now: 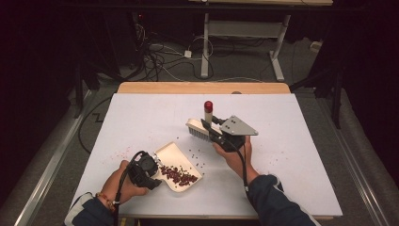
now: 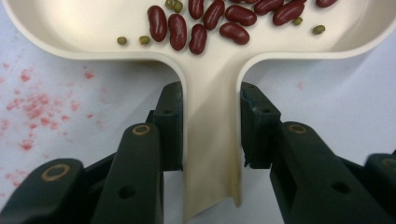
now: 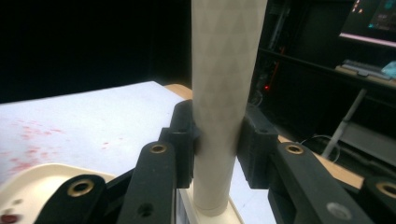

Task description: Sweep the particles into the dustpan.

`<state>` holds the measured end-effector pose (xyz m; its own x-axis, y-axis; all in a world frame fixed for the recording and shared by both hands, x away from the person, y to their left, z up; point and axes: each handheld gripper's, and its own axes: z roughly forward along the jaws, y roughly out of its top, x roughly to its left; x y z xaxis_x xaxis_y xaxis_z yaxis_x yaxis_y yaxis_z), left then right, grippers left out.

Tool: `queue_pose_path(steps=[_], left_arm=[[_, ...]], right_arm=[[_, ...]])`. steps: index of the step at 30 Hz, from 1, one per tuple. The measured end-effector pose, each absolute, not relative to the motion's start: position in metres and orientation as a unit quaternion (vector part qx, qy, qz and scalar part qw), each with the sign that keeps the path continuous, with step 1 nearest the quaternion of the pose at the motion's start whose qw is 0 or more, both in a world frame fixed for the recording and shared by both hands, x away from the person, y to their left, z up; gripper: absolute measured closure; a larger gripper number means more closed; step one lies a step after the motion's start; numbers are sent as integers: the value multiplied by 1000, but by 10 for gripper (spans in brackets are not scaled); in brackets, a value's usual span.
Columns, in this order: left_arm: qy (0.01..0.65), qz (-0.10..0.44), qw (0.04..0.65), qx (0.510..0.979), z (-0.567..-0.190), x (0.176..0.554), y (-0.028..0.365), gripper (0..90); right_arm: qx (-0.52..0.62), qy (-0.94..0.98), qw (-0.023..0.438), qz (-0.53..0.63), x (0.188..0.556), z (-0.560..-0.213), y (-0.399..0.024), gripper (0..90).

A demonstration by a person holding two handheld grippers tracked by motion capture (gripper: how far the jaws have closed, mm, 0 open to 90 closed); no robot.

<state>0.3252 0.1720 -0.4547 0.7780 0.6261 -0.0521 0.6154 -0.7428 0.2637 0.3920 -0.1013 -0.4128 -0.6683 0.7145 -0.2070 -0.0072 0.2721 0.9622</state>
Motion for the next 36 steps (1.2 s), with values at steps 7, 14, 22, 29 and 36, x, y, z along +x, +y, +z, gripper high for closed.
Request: queue_pose_path(steps=[7, 14, 22, 29, 36], left_arm=[[329, 21, 135, 934, -455, 325, 172, 641], [328, 18, 139, 934, -455, 324, 175, 641], [336, 19, 137, 932, -455, 324, 178, 641], [333, 25, 131, 934, -455, 323, 171, 641], [321, 26, 127, 938, -455, 319, 162, 641]], right_arm=[[213, 743, 316, 549, 413, -422, -68, 708], [174, 770, 266, 553, 412, -422, -57, 706], [163, 780, 216, 564, 378, -417, -81, 707], [150, 776, 179, 586, 346, -413, -85, 708], [175, 754, 218, 594, 334, -397, -115, 708]])
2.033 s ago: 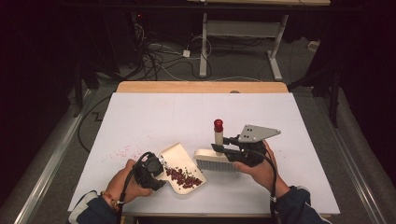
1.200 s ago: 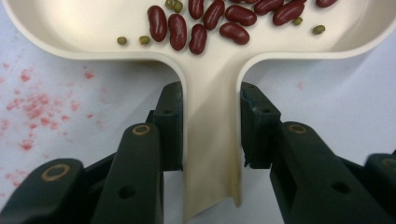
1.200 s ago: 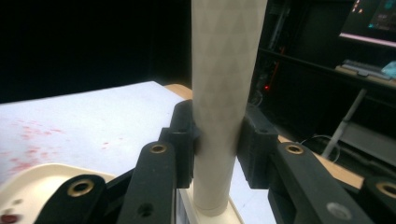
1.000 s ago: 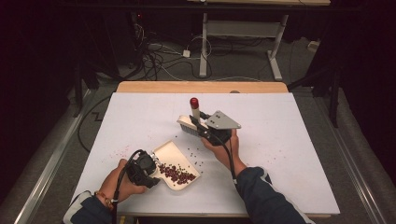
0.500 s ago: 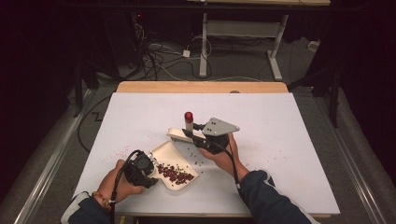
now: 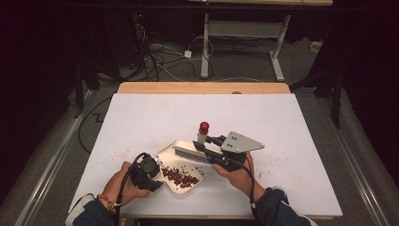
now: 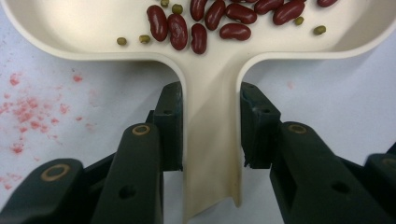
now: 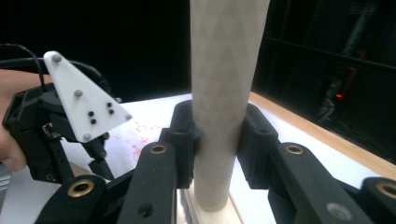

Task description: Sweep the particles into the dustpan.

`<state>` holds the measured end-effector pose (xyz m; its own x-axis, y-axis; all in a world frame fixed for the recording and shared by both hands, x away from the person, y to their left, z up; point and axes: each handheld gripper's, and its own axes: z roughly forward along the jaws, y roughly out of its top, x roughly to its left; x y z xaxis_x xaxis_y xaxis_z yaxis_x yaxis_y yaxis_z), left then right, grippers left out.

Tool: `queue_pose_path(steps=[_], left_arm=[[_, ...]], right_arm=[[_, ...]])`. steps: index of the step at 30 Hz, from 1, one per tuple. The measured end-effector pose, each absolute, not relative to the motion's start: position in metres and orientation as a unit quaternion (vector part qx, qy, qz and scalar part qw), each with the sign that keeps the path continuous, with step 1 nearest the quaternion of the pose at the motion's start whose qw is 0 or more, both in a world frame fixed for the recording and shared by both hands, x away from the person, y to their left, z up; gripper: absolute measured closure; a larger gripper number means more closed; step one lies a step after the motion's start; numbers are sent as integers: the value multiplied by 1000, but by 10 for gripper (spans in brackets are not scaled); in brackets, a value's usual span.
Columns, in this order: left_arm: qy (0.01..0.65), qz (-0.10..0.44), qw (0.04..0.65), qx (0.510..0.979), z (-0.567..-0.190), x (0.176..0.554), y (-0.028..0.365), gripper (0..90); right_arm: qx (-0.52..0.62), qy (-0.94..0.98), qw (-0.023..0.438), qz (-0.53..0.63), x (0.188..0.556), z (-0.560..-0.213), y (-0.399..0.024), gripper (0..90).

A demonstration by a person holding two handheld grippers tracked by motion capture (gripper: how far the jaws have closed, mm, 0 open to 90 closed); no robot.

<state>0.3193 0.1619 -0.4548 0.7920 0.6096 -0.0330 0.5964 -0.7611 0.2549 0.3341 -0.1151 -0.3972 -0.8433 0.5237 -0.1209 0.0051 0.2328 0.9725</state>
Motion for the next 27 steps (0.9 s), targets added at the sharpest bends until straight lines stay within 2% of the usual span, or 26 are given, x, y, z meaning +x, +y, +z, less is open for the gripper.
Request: queue_pose_path(steps=[7, 10, 14, 21, 27], left_arm=[[320, 26, 125, 939, -455, 320, 161, 641], [320, 25, 122, 939, -454, 320, 160, 641], [320, 27, 121, 939, -454, 320, 159, 641], [326, 25, 128, 936, -455, 320, 156, 641], [328, 24, 126, 936, -454, 320, 155, 640]], right_arm=[[203, 771, 225, 560, 318, -386, -170, 707], [216, 778, 224, 545, 311, -388, -178, 708], [227, 779, 264, 521, 306, -395, -168, 708], [220, 790, 228, 525, 290, -405, -132, 708], [209, 785, 233, 534, 281, -404, -111, 708]])
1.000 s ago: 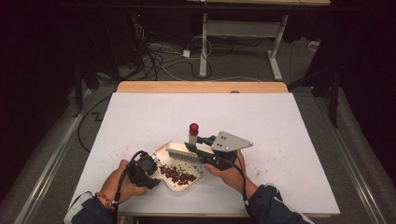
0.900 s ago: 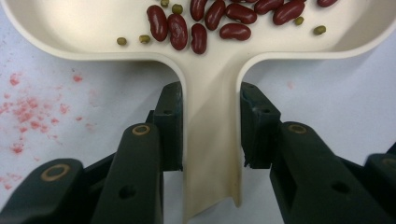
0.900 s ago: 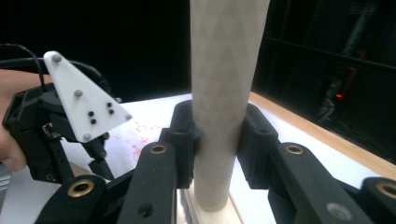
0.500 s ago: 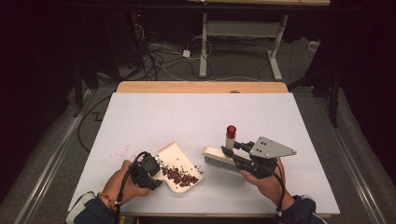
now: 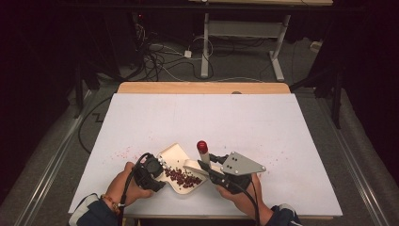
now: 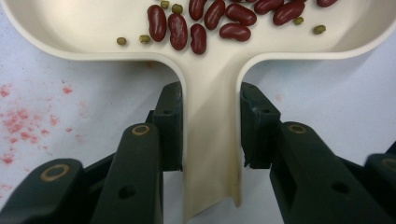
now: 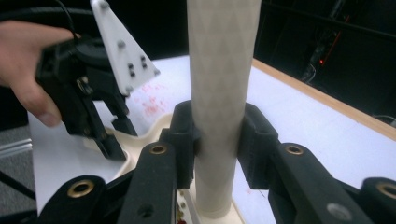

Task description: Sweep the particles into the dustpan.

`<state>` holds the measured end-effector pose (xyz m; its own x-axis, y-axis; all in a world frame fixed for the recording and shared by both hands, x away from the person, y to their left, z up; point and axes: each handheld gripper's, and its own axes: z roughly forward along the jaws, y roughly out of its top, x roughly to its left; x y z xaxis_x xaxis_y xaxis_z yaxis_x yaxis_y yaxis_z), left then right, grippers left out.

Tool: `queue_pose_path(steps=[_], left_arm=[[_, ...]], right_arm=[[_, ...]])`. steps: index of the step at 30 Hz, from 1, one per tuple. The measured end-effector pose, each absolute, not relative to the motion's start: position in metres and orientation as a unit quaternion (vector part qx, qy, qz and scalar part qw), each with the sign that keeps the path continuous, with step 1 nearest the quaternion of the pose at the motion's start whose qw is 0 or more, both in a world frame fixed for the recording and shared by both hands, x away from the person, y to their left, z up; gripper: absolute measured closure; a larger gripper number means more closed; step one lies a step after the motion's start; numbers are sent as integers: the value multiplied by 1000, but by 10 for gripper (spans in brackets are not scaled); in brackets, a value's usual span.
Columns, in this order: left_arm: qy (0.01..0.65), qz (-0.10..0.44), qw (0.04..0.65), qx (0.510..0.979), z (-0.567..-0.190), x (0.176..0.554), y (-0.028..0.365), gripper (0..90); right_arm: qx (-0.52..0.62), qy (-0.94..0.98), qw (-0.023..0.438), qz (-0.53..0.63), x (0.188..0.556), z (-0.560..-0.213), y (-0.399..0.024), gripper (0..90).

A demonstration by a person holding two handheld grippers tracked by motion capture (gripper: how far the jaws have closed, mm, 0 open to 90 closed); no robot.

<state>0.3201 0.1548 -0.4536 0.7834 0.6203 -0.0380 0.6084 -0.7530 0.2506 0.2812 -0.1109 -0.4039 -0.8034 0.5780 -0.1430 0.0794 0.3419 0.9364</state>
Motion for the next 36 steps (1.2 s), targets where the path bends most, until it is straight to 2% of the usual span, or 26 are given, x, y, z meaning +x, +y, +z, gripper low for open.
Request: queue_pose_path(steps=[3, 6, 20, 30, 36], left_arm=[[328, 21, 127, 936, -454, 321, 155, 641], [329, 22, 128, 935, -453, 320, 156, 641], [325, 20, 129, 936, -454, 321, 158, 641], [324, 21, 111, 939, -447, 316, 160, 641], [330, 23, 107, 938, -447, 314, 157, 641]], right_arm=[[208, 779, 218, 550, 282, -400, -111, 708], [211, 776, 235, 547, 284, -399, -114, 708], [234, 766, 245, 547, 294, -381, -160, 707], [241, 771, 293, 511, 291, -405, -138, 708], [254, 767, 269, 524, 279, -411, -124, 706]])
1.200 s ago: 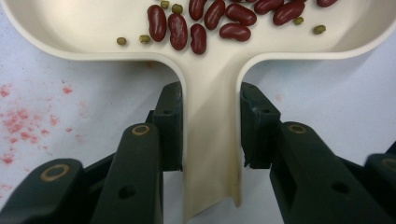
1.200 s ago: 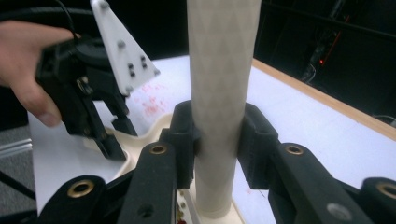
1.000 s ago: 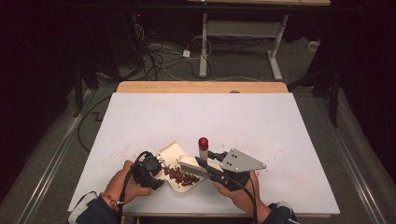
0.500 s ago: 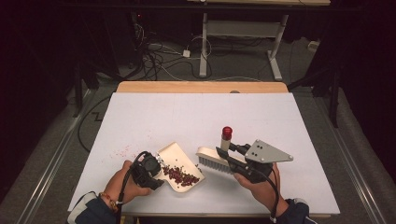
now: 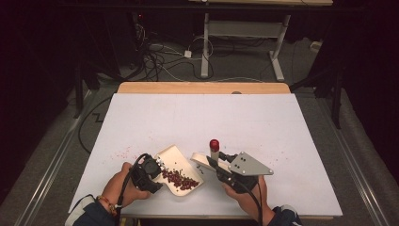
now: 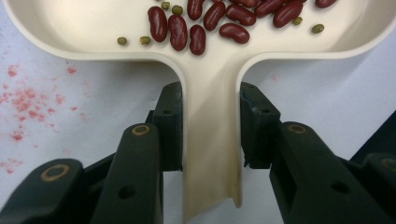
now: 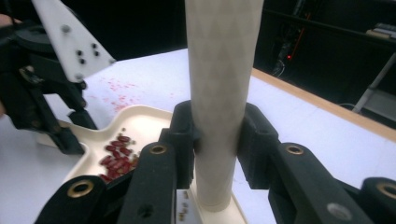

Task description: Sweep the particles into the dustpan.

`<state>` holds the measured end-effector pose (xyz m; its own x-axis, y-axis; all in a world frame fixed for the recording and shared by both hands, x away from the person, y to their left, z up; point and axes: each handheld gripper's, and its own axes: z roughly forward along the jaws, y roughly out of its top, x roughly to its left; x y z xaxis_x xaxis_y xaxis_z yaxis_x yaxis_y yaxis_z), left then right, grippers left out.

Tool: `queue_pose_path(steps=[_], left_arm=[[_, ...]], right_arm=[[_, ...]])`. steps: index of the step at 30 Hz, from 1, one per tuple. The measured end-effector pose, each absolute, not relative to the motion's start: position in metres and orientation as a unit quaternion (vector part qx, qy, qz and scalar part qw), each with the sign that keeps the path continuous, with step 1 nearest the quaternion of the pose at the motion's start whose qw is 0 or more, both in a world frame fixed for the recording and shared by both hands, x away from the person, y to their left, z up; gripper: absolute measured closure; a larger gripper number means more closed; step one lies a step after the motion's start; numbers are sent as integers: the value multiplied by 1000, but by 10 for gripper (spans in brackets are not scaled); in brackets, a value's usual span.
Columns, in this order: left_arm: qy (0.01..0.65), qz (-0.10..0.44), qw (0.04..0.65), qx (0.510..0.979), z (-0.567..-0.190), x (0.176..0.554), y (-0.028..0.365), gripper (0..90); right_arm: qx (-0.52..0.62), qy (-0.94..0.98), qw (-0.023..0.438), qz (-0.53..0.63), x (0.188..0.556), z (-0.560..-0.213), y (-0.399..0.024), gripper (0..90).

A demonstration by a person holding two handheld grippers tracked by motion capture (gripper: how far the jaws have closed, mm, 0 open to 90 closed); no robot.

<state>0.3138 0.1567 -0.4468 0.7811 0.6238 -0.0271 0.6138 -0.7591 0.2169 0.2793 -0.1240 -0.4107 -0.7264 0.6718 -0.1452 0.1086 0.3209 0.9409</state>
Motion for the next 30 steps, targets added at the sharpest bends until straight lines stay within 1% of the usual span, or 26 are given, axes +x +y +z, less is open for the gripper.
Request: queue_pose_path(steps=[5, 9, 18, 25, 30], left_arm=[[331, 22, 103, 938, -449, 315, 155, 641], [330, 20, 107, 938, -450, 315, 156, 641], [331, 13, 110, 937, -453, 317, 158, 641], [331, 10, 116, 936, -453, 317, 159, 641], [339, 7, 128, 932, -452, 319, 163, 641]], right_arm=[[267, 759, 239, 544, 275, -410, -108, 708], [260, 751, 240, 558, 275, -406, -104, 709], [262, 731, 246, 581, 283, -388, -129, 708], [273, 734, 271, 560, 293, -386, -146, 708], [280, 741, 260, 553, 301, -388, -153, 708]])
